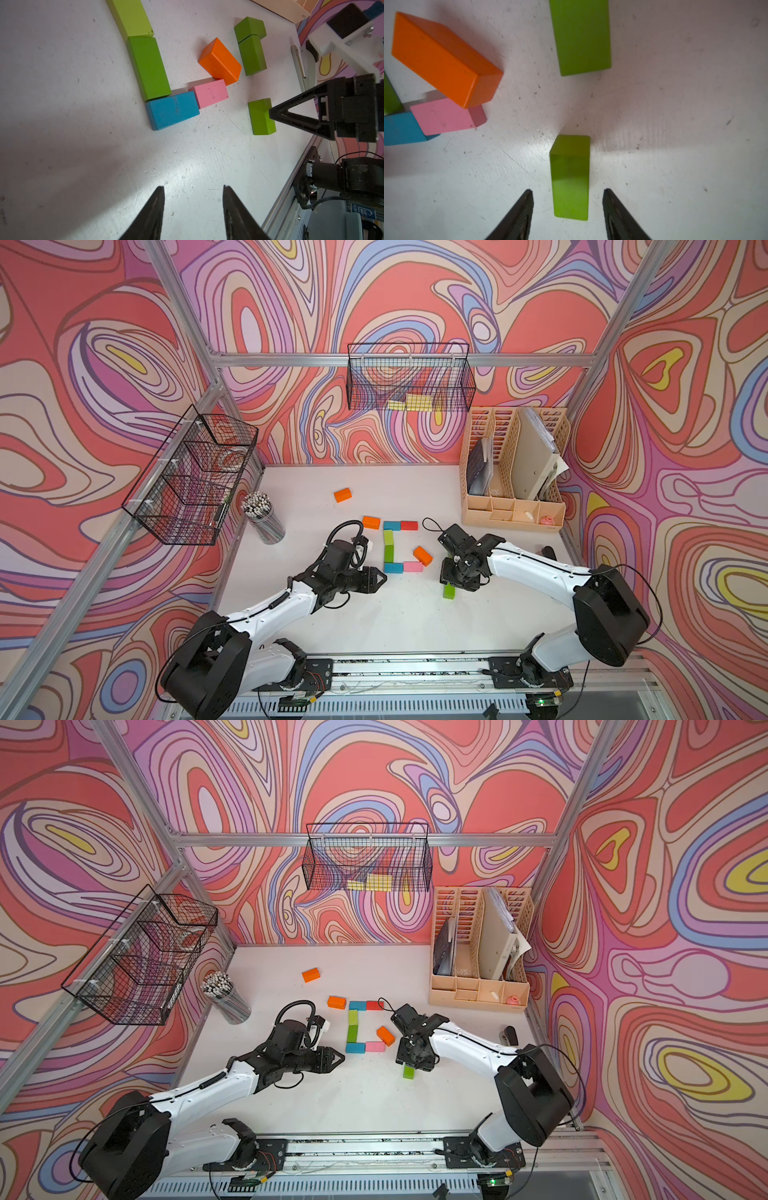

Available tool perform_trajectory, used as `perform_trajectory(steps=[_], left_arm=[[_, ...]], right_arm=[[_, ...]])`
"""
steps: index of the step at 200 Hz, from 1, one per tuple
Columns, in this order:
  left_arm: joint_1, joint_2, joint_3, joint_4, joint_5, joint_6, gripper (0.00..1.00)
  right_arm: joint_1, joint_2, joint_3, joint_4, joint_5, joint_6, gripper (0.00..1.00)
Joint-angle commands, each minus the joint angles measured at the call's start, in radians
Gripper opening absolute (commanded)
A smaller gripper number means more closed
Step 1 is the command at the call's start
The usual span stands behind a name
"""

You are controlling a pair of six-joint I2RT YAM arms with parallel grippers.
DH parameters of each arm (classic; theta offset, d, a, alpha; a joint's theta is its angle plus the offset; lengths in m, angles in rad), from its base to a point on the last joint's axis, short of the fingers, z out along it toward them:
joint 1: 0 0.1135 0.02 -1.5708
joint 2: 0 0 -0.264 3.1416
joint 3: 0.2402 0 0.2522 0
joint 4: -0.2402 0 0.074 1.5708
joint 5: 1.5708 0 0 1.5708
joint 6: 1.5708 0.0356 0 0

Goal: Assemble the letter c with building blocks
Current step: Assemble the building block at the center of the board.

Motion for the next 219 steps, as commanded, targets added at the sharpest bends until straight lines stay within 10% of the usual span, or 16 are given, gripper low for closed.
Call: perform_trajectory(steps=[1,108,219], left_arm=[[0.007,0.017,-0.004,0.03,-0.008,0.018,0.48],[0.009,-0.002,-0.012,0.019,-0.031,0.028,0.48],[0.008,-0.017,-0.018,0.014,-0.042,0.029,0.48]], right_arm=[[0.016,0.031,0.014,0.029,0.01,0.031,0.59],[0.027,0.068,0.006,-0.005,0.04,0.024,0.3],[-0.031,0.048,0.024,-0.065,0.071,-0.124,0.31]])
